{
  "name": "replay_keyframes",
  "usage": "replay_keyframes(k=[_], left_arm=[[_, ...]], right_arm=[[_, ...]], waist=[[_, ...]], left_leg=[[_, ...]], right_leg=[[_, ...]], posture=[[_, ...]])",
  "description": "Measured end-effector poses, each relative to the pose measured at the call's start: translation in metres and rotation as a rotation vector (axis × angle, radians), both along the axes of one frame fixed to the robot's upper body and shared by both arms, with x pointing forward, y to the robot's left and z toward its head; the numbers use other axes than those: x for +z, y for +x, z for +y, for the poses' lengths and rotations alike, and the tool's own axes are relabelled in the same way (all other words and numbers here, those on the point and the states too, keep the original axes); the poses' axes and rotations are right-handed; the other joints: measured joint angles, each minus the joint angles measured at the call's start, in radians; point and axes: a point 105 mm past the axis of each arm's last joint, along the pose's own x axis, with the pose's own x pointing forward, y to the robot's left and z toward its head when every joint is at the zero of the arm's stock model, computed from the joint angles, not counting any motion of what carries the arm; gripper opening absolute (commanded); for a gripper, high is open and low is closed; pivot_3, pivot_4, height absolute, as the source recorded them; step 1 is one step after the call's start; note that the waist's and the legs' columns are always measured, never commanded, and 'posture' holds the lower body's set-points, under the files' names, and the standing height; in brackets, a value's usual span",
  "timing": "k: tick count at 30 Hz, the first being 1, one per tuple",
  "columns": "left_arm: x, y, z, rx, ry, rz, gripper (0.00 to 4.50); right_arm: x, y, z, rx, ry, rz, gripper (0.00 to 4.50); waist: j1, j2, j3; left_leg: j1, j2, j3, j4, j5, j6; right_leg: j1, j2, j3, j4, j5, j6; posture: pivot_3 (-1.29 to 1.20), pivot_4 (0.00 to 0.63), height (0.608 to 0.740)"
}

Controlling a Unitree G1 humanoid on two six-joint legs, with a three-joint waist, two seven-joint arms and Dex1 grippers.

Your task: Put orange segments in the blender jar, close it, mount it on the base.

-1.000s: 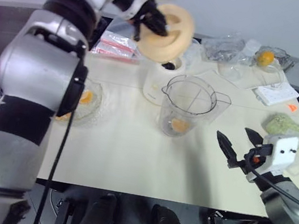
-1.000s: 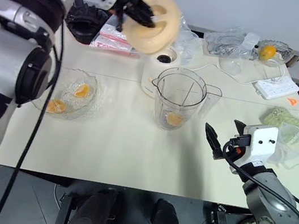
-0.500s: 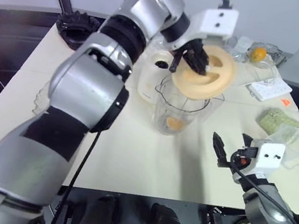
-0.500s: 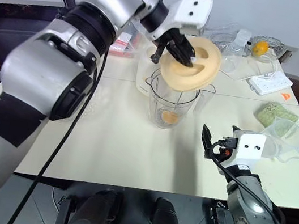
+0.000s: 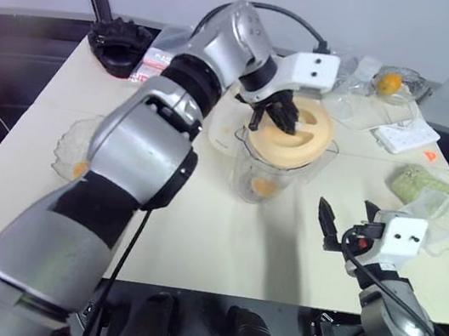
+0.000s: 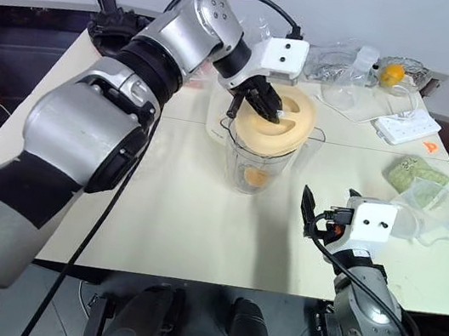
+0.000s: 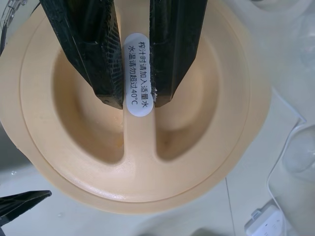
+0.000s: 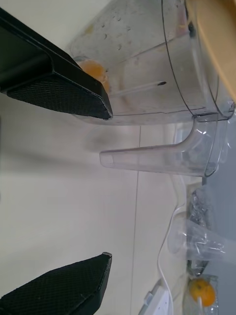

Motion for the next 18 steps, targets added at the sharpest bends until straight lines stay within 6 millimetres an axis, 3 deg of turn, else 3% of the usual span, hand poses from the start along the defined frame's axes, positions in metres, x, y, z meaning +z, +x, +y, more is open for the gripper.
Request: replay_keyframes(k=[12,18], left_arm=[[-0.008,0.003,0.002,-0.004,0.094,-0.053,0.18],[-0.014,0.009,0.003,0.052,0.097,-0.070,0.18]], right_arm=[[-0.004,0.032,-0.002,0.034,-0.050,-0.010,4.50],[-0.010,0.034,0.005,0.034,-0.033,-0.010,4.50]], waist=[[0.000,0.001,-0.009],[-0.007,0.002,-0.013]], left_leg=[[0.005,0.000,0.000,0.000,0.000,0.000],[0.019,0.003,-0.004,-0.001,-0.001,-0.002]], right_leg=[[0.005,0.000,0.000,0.000,0.000,0.000],[0.023,0.001,-0.003,-0.008,-0.003,0.003]], posture=[[0.00,0.150,0.740],[0.00,0.150,0.740]])
